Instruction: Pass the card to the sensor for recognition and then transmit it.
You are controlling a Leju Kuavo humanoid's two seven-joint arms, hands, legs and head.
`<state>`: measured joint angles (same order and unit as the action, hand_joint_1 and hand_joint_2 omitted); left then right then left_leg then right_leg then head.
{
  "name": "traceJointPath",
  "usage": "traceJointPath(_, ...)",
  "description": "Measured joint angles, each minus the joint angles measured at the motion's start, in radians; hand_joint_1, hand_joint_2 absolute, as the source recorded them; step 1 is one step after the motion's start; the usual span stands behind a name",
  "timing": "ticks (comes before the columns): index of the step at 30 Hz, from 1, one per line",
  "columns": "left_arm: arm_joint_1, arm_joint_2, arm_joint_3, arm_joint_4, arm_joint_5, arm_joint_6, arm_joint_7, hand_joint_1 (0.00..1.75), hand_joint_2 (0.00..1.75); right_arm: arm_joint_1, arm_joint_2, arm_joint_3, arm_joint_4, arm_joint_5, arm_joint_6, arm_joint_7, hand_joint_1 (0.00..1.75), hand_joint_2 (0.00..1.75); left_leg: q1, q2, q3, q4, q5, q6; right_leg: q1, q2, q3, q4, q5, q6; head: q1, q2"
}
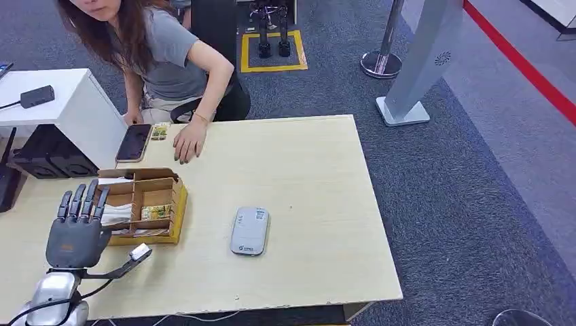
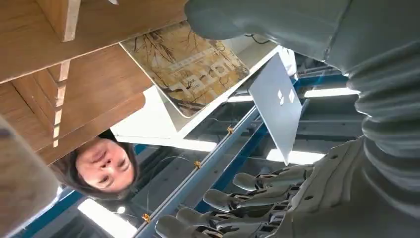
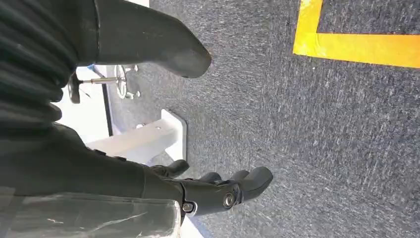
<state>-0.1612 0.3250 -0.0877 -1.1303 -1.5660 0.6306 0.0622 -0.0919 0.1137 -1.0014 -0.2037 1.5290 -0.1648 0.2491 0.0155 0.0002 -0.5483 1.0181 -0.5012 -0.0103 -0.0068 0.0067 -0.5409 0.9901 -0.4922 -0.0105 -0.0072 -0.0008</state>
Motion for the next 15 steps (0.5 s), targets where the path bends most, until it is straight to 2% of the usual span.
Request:
traceJointPath(3, 0.000, 0.000, 0.000, 0.000, -0.001, 0.000, 0.000, 0.24, 1.75, 0.000, 0.000, 0.000, 0.000, 0.000, -0.001, 0.000, 0.00, 1.75, 0.000, 0.000, 0.000, 0.000, 0.000, 0.000, 0.000, 0.000, 0.000, 0.000, 0.000, 0.000, 0.000, 0.000)
traceJointPath(4, 0.000, 0.000, 0.000, 0.000, -0.001, 0.000, 0.002, 0.38, 1.75, 0.000, 0.000, 0.000, 0.000, 0.000, -0.001, 0.000, 0.00, 1.75, 0.000, 0.000, 0.000, 0.000, 0.000, 0.000, 0.000, 0.000, 0.000, 0.000, 0.000, 0.000, 0.000, 0.000)
traceJointPath(6, 0.000, 0.000, 0.000, 0.000, -0.001, 0.001, 0.010, 0.45, 1.75, 0.000, 0.000, 0.000, 0.000, 0.000, -0.001, 0.000, 0.00, 1.75, 0.000, 0.000, 0.000, 0.000, 0.000, 0.000, 0.000, 0.000, 0.000, 0.000, 0.000, 0.000, 0.000, 0.000)
traceJointPath(15, -0.003, 0.000, -0.004, 0.000, -0.001, 0.003, 0.031, 0.44, 1.75, 0.000, 0.000, 0.000, 0.000, 0.000, -0.001, 0.000, 0.00, 1.75, 0.000, 0.000, 0.000, 0.000, 0.000, 0.000, 0.000, 0.000, 0.000, 0.000, 0.000, 0.000, 0.000, 0.000)
